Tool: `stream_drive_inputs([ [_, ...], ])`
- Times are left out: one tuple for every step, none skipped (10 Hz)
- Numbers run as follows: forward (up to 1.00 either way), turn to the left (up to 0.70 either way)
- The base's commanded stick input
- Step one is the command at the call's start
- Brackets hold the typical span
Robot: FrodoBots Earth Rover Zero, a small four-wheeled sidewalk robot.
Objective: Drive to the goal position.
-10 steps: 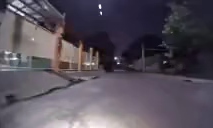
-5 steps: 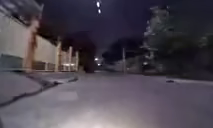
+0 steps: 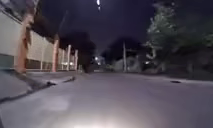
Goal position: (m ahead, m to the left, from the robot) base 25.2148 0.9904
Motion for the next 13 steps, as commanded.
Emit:
stream_drive_inputs([
  [1.0,0.0],
  [1.0,0.0],
  [1.0,0.0],
  [1.0,0.0],
  [1.0,0.0],
  [1.0,0.0],
  [1.0,0.0],
  [1.0,0.0],
  [1.0,0.0],
  [1.0,0.0],
  [1.0,0.0],
  [1.0,0.0],
  [1.0,0.0],
])
